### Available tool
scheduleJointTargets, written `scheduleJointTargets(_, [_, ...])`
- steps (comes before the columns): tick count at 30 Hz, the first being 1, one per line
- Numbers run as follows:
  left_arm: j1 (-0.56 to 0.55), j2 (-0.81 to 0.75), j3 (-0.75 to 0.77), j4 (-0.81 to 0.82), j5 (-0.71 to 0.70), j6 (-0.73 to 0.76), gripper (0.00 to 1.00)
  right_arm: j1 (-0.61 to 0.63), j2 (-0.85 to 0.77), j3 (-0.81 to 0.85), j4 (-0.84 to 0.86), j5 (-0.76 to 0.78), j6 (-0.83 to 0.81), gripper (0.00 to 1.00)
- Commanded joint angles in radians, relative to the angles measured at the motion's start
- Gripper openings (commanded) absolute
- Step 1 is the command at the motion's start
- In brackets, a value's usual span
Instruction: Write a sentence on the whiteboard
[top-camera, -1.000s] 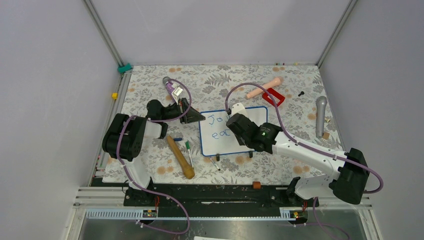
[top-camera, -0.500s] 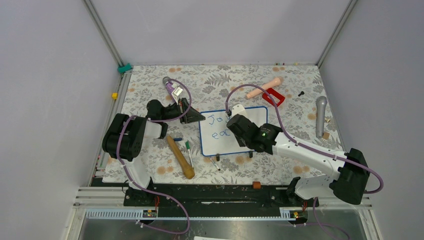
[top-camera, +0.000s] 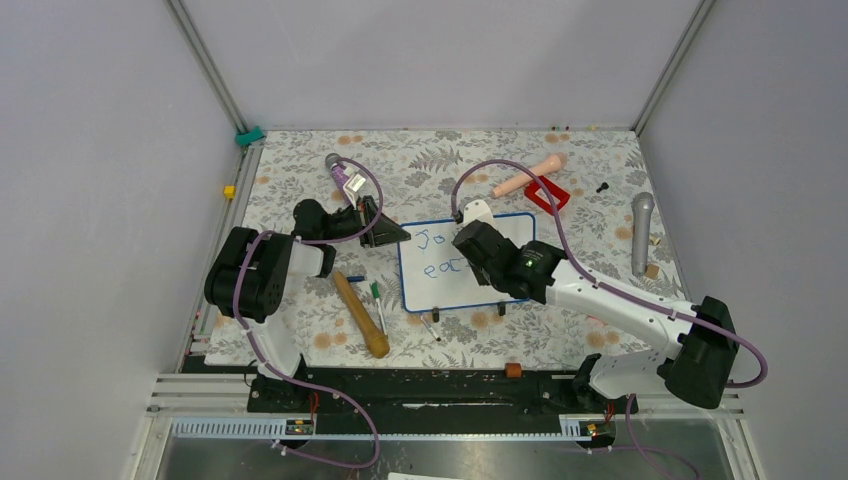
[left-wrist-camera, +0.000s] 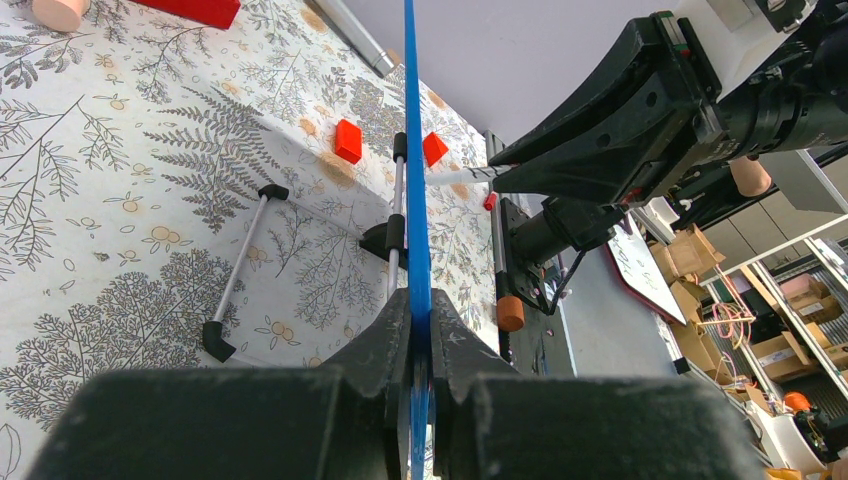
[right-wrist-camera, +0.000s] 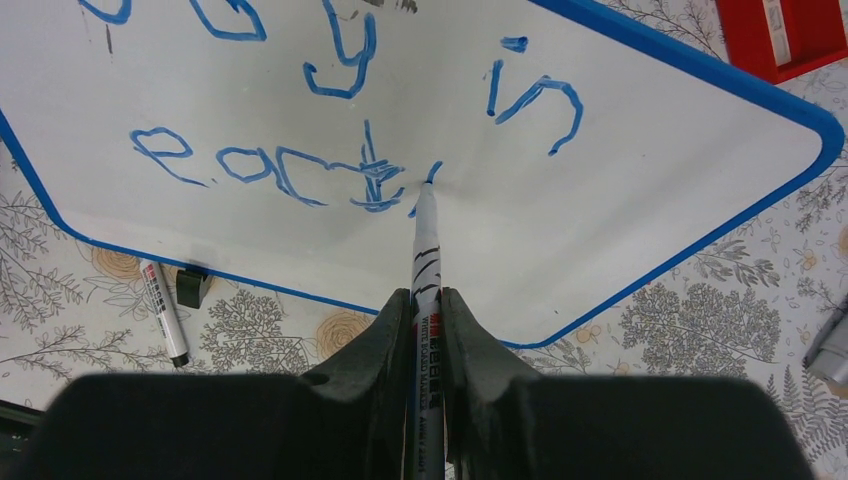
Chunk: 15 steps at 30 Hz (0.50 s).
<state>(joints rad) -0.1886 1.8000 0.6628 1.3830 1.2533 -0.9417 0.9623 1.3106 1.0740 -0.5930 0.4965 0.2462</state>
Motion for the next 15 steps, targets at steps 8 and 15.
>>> scheduleJointTargets(8, [-0.001, -0.014, 0.014, 0.083, -0.004, -0.011, 0.00, -0.027, -0.007, 0.019, -0.001, 0.046, -0.014, 0.00])
scheduleJointTargets(15, [-0.001, -0.015, 0.013, 0.083, -0.004, -0.010, 0.00, -0.034, -0.022, 0.005, -0.008, 0.048, -0.008, 0.00])
